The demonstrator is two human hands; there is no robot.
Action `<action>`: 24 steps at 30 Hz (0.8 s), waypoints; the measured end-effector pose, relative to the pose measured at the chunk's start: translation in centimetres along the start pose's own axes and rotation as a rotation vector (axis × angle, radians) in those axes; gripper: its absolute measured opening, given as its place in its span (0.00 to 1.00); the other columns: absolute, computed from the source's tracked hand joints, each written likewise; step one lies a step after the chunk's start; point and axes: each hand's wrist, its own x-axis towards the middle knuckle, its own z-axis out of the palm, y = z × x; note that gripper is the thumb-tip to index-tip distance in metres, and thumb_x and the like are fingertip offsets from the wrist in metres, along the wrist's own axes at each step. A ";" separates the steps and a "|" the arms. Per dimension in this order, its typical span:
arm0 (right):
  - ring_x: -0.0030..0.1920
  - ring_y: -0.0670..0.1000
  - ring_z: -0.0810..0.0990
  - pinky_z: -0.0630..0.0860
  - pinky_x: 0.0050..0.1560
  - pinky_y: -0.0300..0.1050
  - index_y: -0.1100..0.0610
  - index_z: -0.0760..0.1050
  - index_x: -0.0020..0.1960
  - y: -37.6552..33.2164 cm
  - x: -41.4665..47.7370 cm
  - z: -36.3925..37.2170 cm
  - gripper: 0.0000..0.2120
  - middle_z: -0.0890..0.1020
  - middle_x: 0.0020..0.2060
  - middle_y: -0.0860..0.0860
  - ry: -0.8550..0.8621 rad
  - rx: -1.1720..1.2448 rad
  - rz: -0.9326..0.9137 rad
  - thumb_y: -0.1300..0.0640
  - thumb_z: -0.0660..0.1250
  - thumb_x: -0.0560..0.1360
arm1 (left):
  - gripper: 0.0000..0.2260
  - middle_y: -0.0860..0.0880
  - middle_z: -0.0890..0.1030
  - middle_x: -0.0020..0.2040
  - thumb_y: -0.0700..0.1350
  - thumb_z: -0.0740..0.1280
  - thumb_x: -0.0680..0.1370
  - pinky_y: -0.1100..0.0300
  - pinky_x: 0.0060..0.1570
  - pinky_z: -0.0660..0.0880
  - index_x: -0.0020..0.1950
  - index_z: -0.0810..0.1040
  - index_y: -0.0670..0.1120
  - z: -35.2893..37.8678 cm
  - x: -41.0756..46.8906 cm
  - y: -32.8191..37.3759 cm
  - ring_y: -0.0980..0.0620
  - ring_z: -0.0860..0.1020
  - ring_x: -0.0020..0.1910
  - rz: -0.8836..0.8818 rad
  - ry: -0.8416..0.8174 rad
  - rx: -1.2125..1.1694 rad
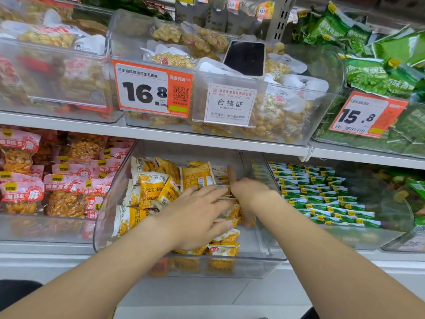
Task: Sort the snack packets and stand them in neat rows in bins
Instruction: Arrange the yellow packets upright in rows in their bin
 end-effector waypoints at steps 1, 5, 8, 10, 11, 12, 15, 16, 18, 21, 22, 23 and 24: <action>0.67 0.65 0.78 0.77 0.66 0.58 0.65 0.29 0.82 -0.2 0.1 0.2 0.76 0.77 0.69 0.64 0.015 -0.031 0.017 0.55 0.88 0.61 | 0.27 0.52 0.49 0.86 0.66 0.48 0.85 0.46 0.80 0.50 0.83 0.61 0.58 0.2 0.2 -0.1 0.52 0.47 0.85 -0.014 -0.027 0.019; 0.60 0.60 0.83 0.59 0.76 0.61 0.71 0.46 0.81 -0.7 -0.2 1.2 0.54 0.83 0.60 0.57 0.244 -0.136 0.083 0.58 0.78 0.69 | 0.30 0.51 0.47 0.87 0.67 0.46 0.85 0.43 0.81 0.51 0.85 0.53 0.58 0.8 0.4 -0.3 0.50 0.44 0.85 -0.098 -0.129 0.041; 0.53 0.58 0.86 0.58 0.76 0.61 0.67 0.55 0.77 -0.9 -0.7 1.6 0.41 0.86 0.52 0.54 0.362 -0.103 0.112 0.60 0.72 0.71 | 0.30 0.52 0.46 0.87 0.67 0.46 0.85 0.42 0.82 0.50 0.85 0.53 0.58 0.5 0.5 -0.2 0.51 0.44 0.85 -0.110 -0.151 0.022; 0.53 0.58 0.86 0.61 0.74 0.58 0.65 0.57 0.76 -1.2 -1.2 1.4 0.38 0.86 0.52 0.54 0.374 -0.077 0.109 0.62 0.71 0.72 | 0.29 0.52 0.48 0.87 0.67 0.46 0.85 0.42 0.82 0.50 0.85 0.54 0.58 0.3 0.4 -0.3 0.51 0.45 0.85 -0.114 -0.146 0.000; 0.54 0.58 0.86 0.61 0.74 0.57 0.65 0.58 0.76 -1.1 -1.6 1.2 0.36 0.86 0.53 0.53 0.370 -0.062 0.107 0.62 0.71 0.72 | 0.29 0.52 0.48 0.87 0.67 0.46 0.85 0.43 0.82 0.50 0.85 0.55 0.59 0.3 0.3 -0.4 0.51 0.45 0.85 -0.115 -0.141 -0.007; 0.56 0.57 0.85 0.62 0.73 0.56 0.64 0.59 0.75 -0.9 -1.9 0.9 0.35 0.85 0.54 0.54 0.361 -0.055 0.110 0.62 0.70 0.73 | 0.29 0.52 0.49 0.87 0.67 0.47 0.85 0.43 0.82 0.51 0.85 0.56 0.59 0.3 0.2 -0.4 0.51 0.46 0.85 -0.115 -0.134 -0.011; 0.63 0.58 0.82 0.64 0.72 0.53 0.57 0.69 0.71 -0.3 -3.4 -0.2 0.25 0.81 0.60 0.55 0.328 -0.052 0.098 0.62 0.69 0.76 | 0.28 0.53 0.50 0.86 0.66 0.47 0.85 0.44 0.82 0.50 0.84 0.57 0.58 0.4 0.1 -0.5 0.52 0.47 0.85 -0.114 -0.123 -0.010; 0.62 0.58 0.82 0.65 0.71 0.53 0.55 0.73 0.67 -0.3 -3.9 -0.4 0.19 0.81 0.60 0.55 0.332 -0.049 0.086 0.63 0.69 0.77 | 0.28 0.53 0.50 0.86 0.66 0.47 0.86 0.44 0.82 0.50 0.84 0.57 0.59 0.4 0.1 -0.5 0.52 0.46 0.85 -0.114 -0.122 -0.010; 0.59 0.59 0.83 0.68 0.68 0.53 0.52 0.74 0.57 -0.4 -4.8 -0.7 0.13 0.82 0.56 0.55 0.352 -0.044 0.071 0.65 0.69 0.76 | 0.28 0.53 0.49 0.86 0.66 0.47 0.85 0.43 0.82 0.50 0.84 0.57 0.59 0.4 0.1 -0.6 0.52 0.46 0.85 -0.114 -0.125 -0.014; 0.53 0.60 0.84 0.69 0.67 0.55 0.53 0.68 0.47 0.2 -5.9 -1.2 0.14 0.82 0.48 0.54 0.424 -0.067 0.115 0.67 0.70 0.76 | 0.29 0.54 0.49 0.86 0.67 0.47 0.85 0.43 0.82 0.51 0.85 0.56 0.59 0.3 0.2 -0.8 0.52 0.46 0.85 -0.112 -0.135 -0.015; 0.52 0.60 0.84 0.69 0.67 0.56 0.53 0.68 0.46 0.5 -6.3 -1.4 0.13 0.81 0.44 0.53 0.442 -0.068 0.132 0.66 0.70 0.76 | 0.29 0.54 0.49 0.86 0.67 0.47 0.85 0.43 0.82 0.51 0.85 0.56 0.59 0.3 0.2 -0.7 0.52 0.47 0.85 -0.112 -0.139 -0.019; 0.51 0.60 0.83 0.69 0.67 0.56 0.53 0.68 0.44 0.7 -6.6 -1.4 0.13 0.77 0.40 0.52 0.444 -0.074 0.136 0.66 0.69 0.77 | 0.28 0.54 0.49 0.86 0.66 0.47 0.85 0.43 0.82 0.51 0.85 0.56 0.59 0.3 0.2 -0.7 0.51 0.47 0.85 -0.110 -0.139 -0.023; 0.51 0.60 0.83 0.68 0.66 0.56 0.53 0.67 0.43 0.7 -7.0 -1.2 0.13 0.72 0.36 0.51 0.431 -0.078 0.124 0.66 0.69 0.77 | 0.28 0.54 0.49 0.86 0.66 0.48 0.85 0.43 0.82 0.51 0.85 0.56 0.59 0.3 0.2 -0.7 0.51 0.47 0.85 -0.109 -0.137 -0.024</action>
